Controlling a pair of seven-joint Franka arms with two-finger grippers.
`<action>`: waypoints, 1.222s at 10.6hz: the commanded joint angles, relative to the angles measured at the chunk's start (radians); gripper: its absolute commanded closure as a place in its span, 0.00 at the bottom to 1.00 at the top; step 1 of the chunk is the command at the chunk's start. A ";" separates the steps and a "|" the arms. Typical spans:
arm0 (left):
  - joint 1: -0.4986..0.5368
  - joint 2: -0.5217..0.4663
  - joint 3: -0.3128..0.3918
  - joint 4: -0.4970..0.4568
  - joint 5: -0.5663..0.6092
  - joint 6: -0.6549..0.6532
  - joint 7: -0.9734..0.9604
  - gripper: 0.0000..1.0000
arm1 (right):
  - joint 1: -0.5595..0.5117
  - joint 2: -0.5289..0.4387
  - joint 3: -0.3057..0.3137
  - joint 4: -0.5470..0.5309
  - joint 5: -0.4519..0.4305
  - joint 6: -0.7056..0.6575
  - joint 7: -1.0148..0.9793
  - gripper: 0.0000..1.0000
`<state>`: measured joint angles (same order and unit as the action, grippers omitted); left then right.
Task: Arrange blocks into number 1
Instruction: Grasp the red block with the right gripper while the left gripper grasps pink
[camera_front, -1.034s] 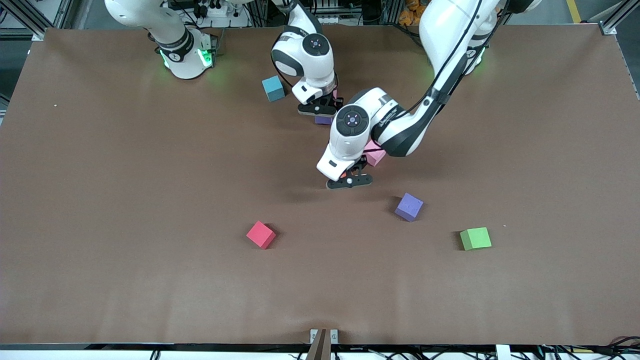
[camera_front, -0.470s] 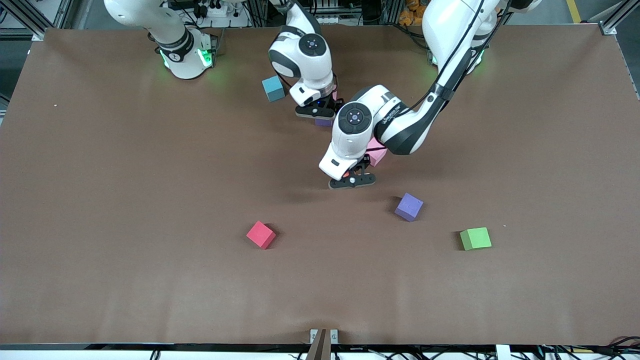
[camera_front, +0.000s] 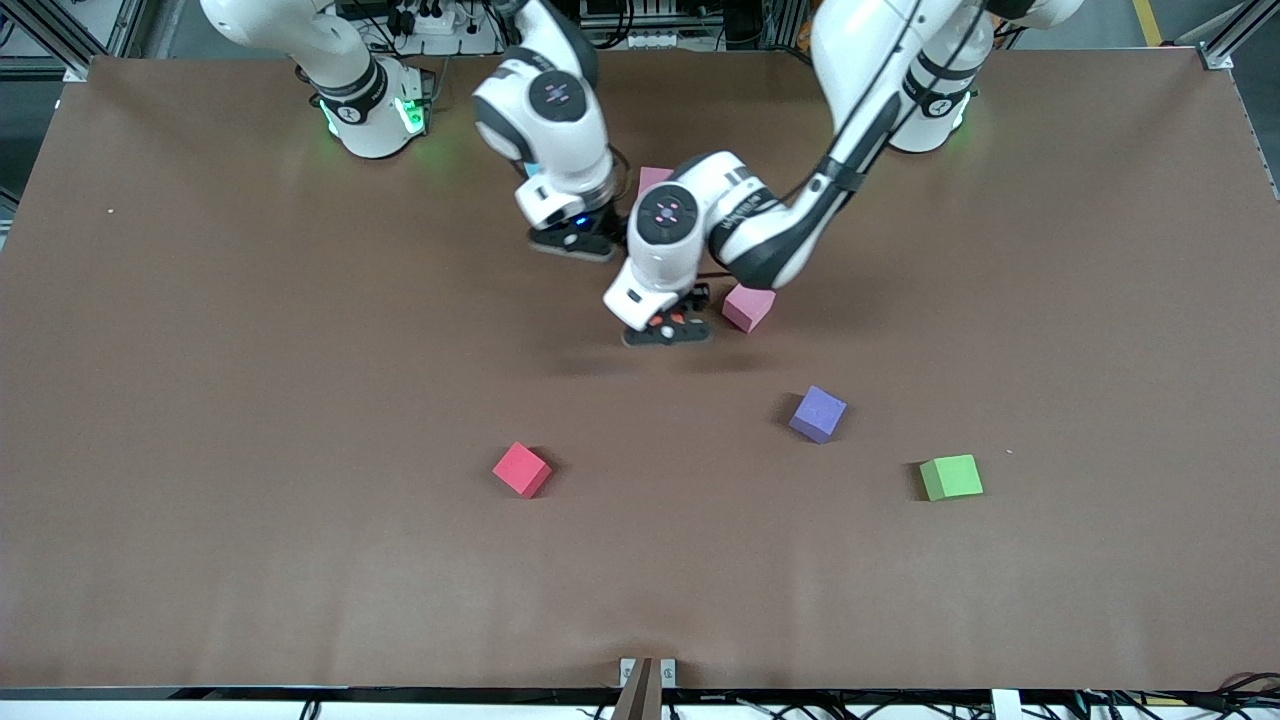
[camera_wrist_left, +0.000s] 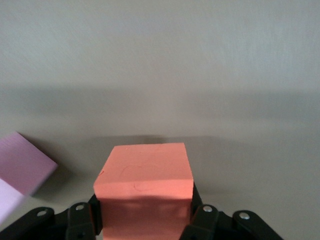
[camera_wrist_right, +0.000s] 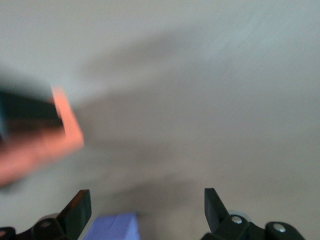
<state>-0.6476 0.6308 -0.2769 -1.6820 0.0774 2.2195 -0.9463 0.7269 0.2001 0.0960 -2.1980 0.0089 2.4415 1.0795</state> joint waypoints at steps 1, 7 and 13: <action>-0.029 0.013 -0.027 -0.033 -0.019 -0.009 -0.037 1.00 | -0.174 -0.126 0.024 -0.083 -0.020 -0.038 -0.154 0.00; -0.020 0.001 -0.114 -0.120 0.025 -0.006 -0.055 1.00 | -0.477 -0.122 0.016 -0.042 -0.015 -0.036 -0.446 0.00; -0.012 0.001 -0.131 -0.131 0.102 -0.006 -0.040 0.28 | -0.526 0.333 -0.016 0.539 0.016 -0.085 -0.109 0.00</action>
<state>-0.6741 0.6534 -0.3958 -1.7887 0.1535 2.2192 -0.9837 0.1916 0.4026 0.0865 -1.8462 0.0187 2.4057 0.8762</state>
